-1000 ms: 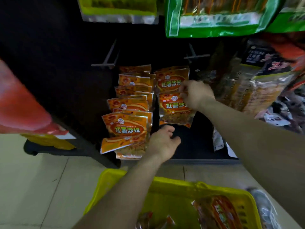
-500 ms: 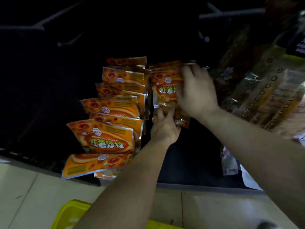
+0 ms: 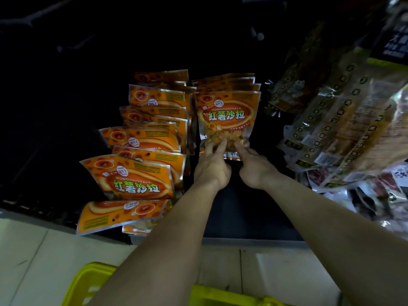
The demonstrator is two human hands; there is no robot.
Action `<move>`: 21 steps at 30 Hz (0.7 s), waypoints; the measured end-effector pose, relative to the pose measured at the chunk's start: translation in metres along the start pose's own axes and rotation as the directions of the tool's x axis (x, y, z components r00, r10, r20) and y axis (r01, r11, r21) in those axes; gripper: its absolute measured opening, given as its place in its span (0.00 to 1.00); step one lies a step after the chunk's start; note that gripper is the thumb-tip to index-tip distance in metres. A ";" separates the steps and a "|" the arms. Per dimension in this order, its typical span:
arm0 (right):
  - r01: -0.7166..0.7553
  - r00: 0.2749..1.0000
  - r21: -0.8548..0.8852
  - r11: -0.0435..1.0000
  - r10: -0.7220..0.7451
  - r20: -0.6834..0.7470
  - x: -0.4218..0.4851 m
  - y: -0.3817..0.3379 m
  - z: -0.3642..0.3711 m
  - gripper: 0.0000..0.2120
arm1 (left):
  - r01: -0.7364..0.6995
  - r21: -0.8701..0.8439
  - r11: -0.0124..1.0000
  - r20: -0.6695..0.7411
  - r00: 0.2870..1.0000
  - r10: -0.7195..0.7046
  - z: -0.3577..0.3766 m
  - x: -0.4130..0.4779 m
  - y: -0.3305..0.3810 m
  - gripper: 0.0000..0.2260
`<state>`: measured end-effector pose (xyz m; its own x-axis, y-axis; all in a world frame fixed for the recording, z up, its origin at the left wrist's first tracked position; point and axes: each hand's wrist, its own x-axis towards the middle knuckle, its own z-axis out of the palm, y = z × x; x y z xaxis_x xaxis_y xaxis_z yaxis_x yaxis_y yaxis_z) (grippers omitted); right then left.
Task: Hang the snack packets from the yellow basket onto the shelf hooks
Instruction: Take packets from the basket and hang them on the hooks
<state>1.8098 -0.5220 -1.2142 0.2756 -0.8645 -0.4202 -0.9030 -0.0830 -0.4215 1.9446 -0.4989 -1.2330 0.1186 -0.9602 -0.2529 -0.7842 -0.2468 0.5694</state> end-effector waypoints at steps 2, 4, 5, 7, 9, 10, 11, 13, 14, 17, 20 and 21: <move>0.012 1.000 0.014 1.000 -0.012 0.001 -0.006 0.000 -0.003 0.40 | -0.002 -0.006 1.000 0.013 1.000 0.003 -0.002 -0.007 0.003 0.33; 0.029 1.000 0.029 0.999 -0.029 -0.008 -0.021 0.000 -0.007 0.38 | -0.007 -0.016 1.000 0.025 1.000 0.007 -0.006 -0.020 0.006 0.32; 0.030 0.999 0.035 0.999 -0.030 -0.013 -0.031 -0.001 -0.009 0.36 | -0.005 -0.034 0.999 0.022 1.000 0.005 -0.010 -0.029 0.007 0.31; 0.042 0.999 0.042 0.998 -0.041 -0.031 -0.056 -0.003 -0.014 0.33 | 0.001 -0.072 0.997 0.004 1.000 0.000 -0.020 -0.053 0.011 0.30; 0.059 0.997 0.056 0.997 -0.056 -0.052 -0.086 -0.008 -0.021 0.30 | -0.003 -0.079 0.997 -0.002 1.000 0.003 -0.031 -0.084 0.016 0.29; 0.061 0.997 0.061 0.996 -0.058 -0.060 -0.102 -0.011 -0.025 0.29 | -0.007 -0.077 0.997 0.005 1.000 0.007 -0.038 -0.101 0.018 0.29; 0.058 0.997 0.063 0.996 -0.054 -0.062 -0.119 -0.014 -0.029 0.29 | -0.007 -0.074 0.997 0.017 1.000 0.008 -0.044 -0.120 0.020 0.29; 0.045 0.997 0.063 0.997 -0.040 -0.071 -0.154 -0.019 -0.034 0.28 | -0.016 -0.068 0.998 0.036 0.999 0.018 -0.057 -0.161 0.024 0.29; 0.038 0.997 0.056 0.998 -0.034 -0.069 -0.172 -0.022 -0.036 0.27 | -0.029 -0.058 0.998 0.041 0.999 0.031 -0.064 -0.181 0.026 0.29; 0.048 0.998 0.046 0.998 -0.046 -0.050 -0.225 -0.026 -0.030 0.26 | -0.054 -0.003 0.999 0.049 0.997 0.054 -0.081 -0.244 0.022 0.28; 0.086 0.991 0.017 0.996 -0.084 -0.108 -0.278 -0.024 -0.014 0.22 | -0.063 0.017 0.998 0.073 0.995 0.061 -0.088 -0.301 0.006 0.27; 0.099 0.988 0.020 0.995 -0.096 -0.124 -0.294 -0.024 -0.007 0.21 | -0.058 0.025 0.998 0.078 0.995 0.056 -0.087 -0.317 -0.002 0.26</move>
<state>1.7476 -0.2691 -1.0748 0.3179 -0.9075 -0.2746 -0.8643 -0.1583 -0.4774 1.9621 -0.2054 -1.0860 0.0265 -0.9594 -0.2808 -0.8048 -0.1871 0.5632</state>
